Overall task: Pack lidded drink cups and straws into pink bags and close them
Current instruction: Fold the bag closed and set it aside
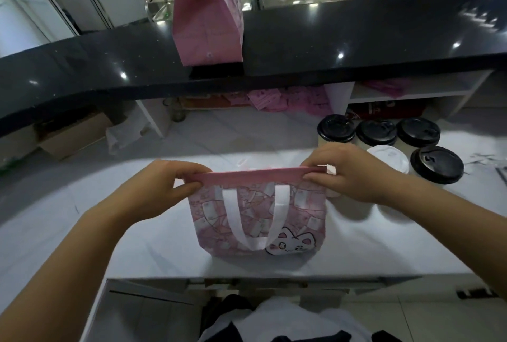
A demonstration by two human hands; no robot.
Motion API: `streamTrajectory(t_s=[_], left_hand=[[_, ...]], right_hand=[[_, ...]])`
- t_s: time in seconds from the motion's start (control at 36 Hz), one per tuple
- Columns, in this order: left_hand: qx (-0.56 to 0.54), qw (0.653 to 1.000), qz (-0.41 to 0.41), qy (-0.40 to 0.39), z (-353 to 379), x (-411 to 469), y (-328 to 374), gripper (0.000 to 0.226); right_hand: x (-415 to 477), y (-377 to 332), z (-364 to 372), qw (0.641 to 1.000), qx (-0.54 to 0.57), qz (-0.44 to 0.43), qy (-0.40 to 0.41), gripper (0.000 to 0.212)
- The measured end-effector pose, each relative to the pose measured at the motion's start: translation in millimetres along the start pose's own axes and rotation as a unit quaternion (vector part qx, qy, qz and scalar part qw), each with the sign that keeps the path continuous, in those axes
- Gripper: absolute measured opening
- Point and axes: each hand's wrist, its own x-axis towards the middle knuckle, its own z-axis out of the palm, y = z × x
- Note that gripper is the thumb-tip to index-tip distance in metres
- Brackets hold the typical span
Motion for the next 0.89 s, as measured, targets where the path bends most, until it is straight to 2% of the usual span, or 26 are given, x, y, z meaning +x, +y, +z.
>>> streamTrajectory(t_s=[0.08, 0.14, 0.22, 0.33, 0.44, 0.58, 0.75, 0.81, 0.89], left_hand=[[0.002, 1.000, -0.017, 0.021, -2, -4, -8, 0.036], [0.000, 0.999, -0.020, 0.035, -1, -6, -11, 0.028], [-0.015, 0.998, -0.031, 0.062, -1, -9, -12, 0.025], [-0.037, 0.993, -0.042, 0.102, -3, -20, -7, 0.021], [-0.036, 0.987, -0.051, 0.148, -2, -37, -4, 0.015], [-0.040, 0.978, -0.049, 0.198, 8, -64, 10, 0.016], [-0.099, 0.969, -0.019, 0.225, 36, -85, 38, 0.026], [-0.100, 0.965, -0.016, 0.243, 45, -85, 46, 0.028], [-0.142, 0.960, -0.030, 0.240, 52, -82, 53, 0.034]], right_hand=[[-3, 2, -4, 1.000, 0.009, 0.021, -0.005, 0.018], [-3, 4, -4, 0.999, -0.007, 0.030, -0.011, 0.019], [5, 4, -7, 0.996, -0.086, 0.026, -0.021, 0.022], [23, 2, -11, 0.985, -0.169, -0.010, 0.008, 0.025], [49, 4, -8, 0.979, -0.199, 0.031, 0.018, 0.034], [85, 3, 5, 0.988, -0.138, 0.063, 0.031, 0.026], [128, -1, 31, 0.993, 0.001, 0.081, 0.087, 0.023], [138, -2, 42, 0.991, 0.050, 0.086, 0.087, 0.025], [142, -8, 56, 0.983, 0.150, 0.090, 0.062, 0.040]])
